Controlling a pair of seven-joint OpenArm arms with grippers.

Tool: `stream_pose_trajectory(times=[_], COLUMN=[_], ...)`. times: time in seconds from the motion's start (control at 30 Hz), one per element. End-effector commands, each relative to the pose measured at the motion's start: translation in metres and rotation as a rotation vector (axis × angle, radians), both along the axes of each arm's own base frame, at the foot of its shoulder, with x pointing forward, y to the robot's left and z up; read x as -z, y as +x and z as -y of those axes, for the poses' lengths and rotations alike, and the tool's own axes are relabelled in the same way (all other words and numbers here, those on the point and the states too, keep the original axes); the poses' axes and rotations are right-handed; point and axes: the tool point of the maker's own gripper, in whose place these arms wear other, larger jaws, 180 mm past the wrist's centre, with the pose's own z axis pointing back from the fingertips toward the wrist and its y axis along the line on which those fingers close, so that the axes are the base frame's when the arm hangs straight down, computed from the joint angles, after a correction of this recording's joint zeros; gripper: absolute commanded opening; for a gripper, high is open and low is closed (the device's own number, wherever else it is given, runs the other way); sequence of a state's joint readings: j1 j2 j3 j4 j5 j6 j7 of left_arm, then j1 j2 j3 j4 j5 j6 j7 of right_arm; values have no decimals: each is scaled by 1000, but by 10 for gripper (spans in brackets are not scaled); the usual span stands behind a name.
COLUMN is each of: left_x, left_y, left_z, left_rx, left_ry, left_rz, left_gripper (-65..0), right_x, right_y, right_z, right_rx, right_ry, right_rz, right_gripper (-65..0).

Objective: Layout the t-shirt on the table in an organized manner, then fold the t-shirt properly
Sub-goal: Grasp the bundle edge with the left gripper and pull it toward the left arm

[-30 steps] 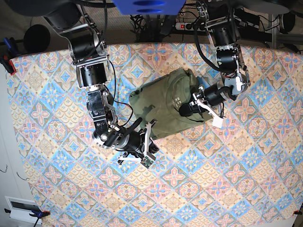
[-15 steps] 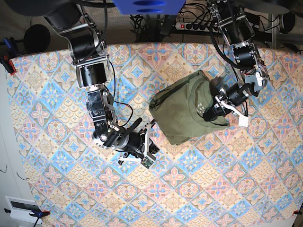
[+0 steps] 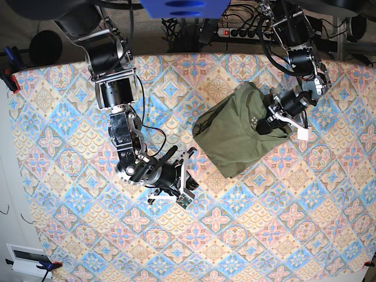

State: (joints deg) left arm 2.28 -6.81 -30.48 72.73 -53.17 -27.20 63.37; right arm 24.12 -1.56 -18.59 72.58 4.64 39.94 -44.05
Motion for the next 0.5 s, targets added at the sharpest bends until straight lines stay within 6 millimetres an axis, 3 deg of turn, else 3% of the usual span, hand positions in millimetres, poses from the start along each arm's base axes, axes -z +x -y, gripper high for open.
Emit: stream_pose_trajectory(times=[0.0,0.2,0.27,0.4,0.47], left_x=[1,5,6,6,7], left_y=[1,-6,-8,-8,-10], left_z=[0,-3,-4,-2,0], left_rx=[-1,-8,-7,-5,3], left_ry=[7,6,7,4,2], left_rz=[-1,-14,-19,-19,-25], left_gripper=[-650,-650,-650,-650,-650], right_x=[-21,1,17,32,47], right_y=[5,-25,-37,-57,-60], right_z=[-16,-61,-74,-110,-111], right_rx=[-38,-183,-214,-274,-277], right_ry=[34,-18,-27,28,28], right_rz=[52,12,-37,-97,-138], right_gripper=[-650,-650,-650,-650,-650])
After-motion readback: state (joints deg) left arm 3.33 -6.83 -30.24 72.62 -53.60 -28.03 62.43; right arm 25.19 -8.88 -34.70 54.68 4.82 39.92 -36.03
